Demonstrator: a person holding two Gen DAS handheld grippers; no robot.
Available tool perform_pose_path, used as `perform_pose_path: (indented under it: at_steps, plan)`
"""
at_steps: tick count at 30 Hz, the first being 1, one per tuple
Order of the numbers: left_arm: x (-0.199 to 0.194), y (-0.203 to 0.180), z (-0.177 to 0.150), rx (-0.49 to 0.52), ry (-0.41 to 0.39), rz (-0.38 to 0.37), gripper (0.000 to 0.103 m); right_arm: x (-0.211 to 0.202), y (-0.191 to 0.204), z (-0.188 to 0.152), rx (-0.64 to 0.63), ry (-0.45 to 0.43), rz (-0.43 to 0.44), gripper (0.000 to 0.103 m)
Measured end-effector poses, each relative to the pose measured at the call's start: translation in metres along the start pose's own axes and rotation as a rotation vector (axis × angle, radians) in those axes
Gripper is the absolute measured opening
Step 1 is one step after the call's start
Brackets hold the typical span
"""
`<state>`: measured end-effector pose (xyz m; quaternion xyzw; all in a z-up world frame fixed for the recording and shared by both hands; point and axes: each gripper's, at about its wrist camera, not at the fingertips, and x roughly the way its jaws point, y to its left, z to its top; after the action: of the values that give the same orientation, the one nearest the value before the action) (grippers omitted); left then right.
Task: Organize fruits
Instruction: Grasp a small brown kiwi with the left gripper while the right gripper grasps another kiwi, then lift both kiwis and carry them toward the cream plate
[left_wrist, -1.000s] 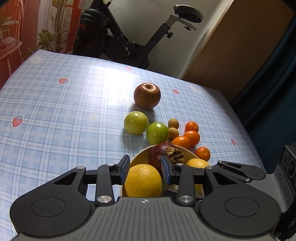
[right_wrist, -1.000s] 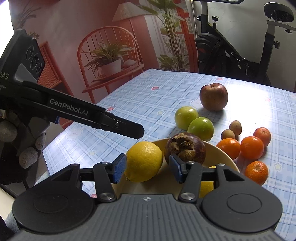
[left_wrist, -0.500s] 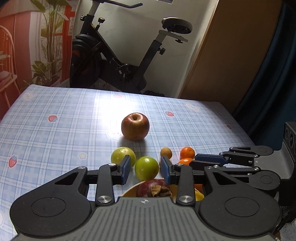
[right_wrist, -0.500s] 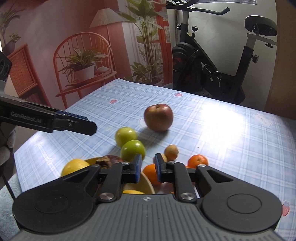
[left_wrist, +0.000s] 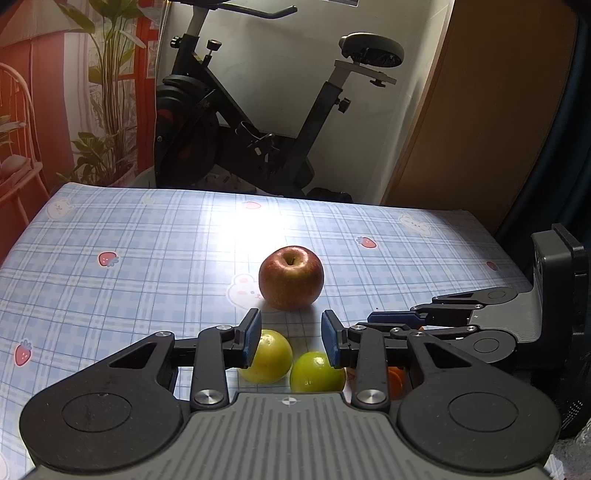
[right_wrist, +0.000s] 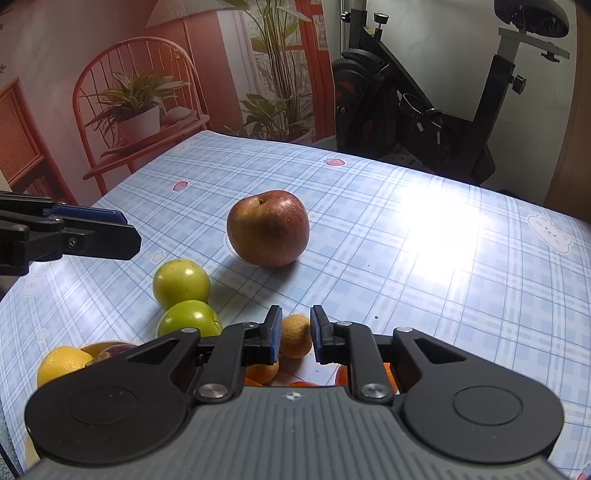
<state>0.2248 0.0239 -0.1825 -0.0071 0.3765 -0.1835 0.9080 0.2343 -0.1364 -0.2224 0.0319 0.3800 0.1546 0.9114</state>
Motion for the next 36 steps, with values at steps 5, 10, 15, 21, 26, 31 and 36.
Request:
perform_pose_path:
  at_steps: [5, 10, 15, 21, 26, 31, 36]
  plan:
    - [0.008, -0.001, 0.001, 0.003, 0.013, -0.006, 0.038, 0.000, -0.002, 0.000, 0.022, 0.005, 0.018, 0.027]
    - [0.009, 0.001, 0.003, -0.004, 0.015, -0.008, 0.038, 0.006, -0.009, -0.003, 0.041, 0.035, 0.009, 0.029]
    - [0.012, -0.002, 0.003, 0.003, 0.024, -0.016, 0.038, -0.003, -0.012, -0.004, 0.056, -0.010, 0.011, 0.028]
    - [0.021, -0.010, 0.006, 0.036, 0.056, -0.053, 0.034, -0.028, -0.016, -0.011, 0.059, -0.095, -0.035, 0.028]
    - [0.037, -0.024, 0.012, 0.061, 0.111, -0.100, 0.031, -0.053, -0.027, -0.027, 0.089, -0.150, -0.077, 0.028]
    - [0.063, -0.039, 0.018, 0.060, 0.213, -0.143, 0.031, -0.075, -0.042, -0.043, 0.141, -0.183, -0.115, 0.028]
    - [0.082, -0.054, 0.017, 0.091, 0.297, -0.126, 0.031, -0.087, -0.051, -0.056, 0.172, -0.195, -0.130, 0.028]
